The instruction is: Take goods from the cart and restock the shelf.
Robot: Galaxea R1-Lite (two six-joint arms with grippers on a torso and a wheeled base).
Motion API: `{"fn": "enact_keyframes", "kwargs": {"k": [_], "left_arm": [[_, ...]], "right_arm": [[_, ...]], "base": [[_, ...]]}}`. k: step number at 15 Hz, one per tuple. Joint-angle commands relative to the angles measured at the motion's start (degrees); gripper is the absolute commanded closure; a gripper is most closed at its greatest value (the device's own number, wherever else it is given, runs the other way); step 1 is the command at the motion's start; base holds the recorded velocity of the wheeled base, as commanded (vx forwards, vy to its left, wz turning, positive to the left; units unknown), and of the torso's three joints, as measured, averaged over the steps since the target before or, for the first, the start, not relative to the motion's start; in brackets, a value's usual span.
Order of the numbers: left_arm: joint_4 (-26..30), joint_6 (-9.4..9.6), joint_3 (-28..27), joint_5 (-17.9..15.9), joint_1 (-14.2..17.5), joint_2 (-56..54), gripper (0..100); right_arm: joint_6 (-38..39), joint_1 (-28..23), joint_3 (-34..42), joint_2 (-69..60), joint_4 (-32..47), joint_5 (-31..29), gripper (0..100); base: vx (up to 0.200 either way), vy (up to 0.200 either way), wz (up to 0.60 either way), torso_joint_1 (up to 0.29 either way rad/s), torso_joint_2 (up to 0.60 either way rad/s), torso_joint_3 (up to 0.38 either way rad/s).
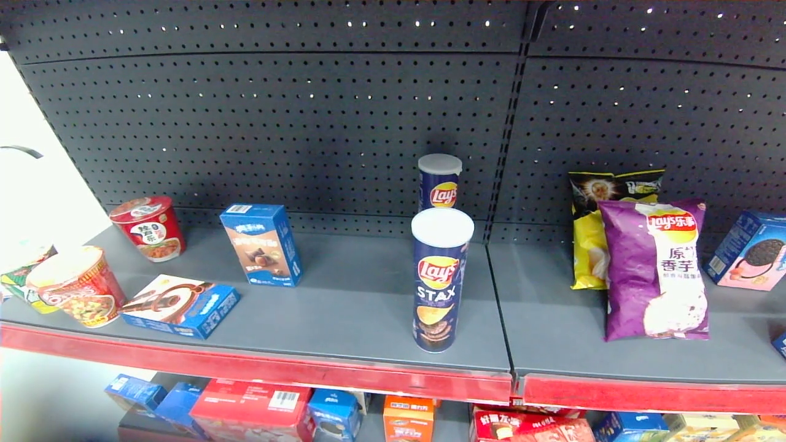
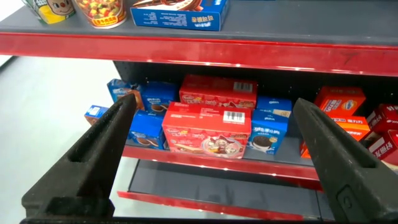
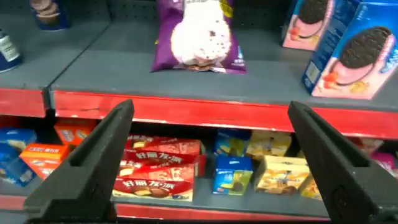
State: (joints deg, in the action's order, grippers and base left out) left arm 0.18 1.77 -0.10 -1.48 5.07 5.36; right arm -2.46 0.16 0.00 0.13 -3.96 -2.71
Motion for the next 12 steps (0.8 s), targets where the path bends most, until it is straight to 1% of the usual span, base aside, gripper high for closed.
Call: {"fn": "enact_keyframes", "kwargs": {"k": [1, 2, 3, 12], "left_arm": [[0.0, -0.01, 0.0, 0.0, 0.0, 0.1, 0], [0.0, -0.10, 0.0, 0.0, 0.0, 0.1, 0], [0.0, -0.01, 0.0, 0.0, 0.0, 0.1, 0], [0.0, -0.01, 0.0, 0.0, 0.0, 0.1, 0]], "right_arm": [[1.0, 0.0, 0.0, 0.0, 1.0, 1.5, 0], [1.1, 0.0, 0.0, 0.0, 4.5, 2.0, 0], [1.0, 0.0, 0.0, 0.0, 3.5, 2.4, 0], [1.6, -0.1, 0.0, 0.0, 3.6, 2.5, 0]], "base": [[0.000, 0.000, 0.00, 0.000, 0.00, 0.000], [0.000, 0.000, 0.00, 0.000, 0.00, 0.000], [0.000, 0.000, 0.00, 0.000, 0.00, 0.000], [0.000, 0.000, 0.00, 0.000, 0.00, 0.000]]}}
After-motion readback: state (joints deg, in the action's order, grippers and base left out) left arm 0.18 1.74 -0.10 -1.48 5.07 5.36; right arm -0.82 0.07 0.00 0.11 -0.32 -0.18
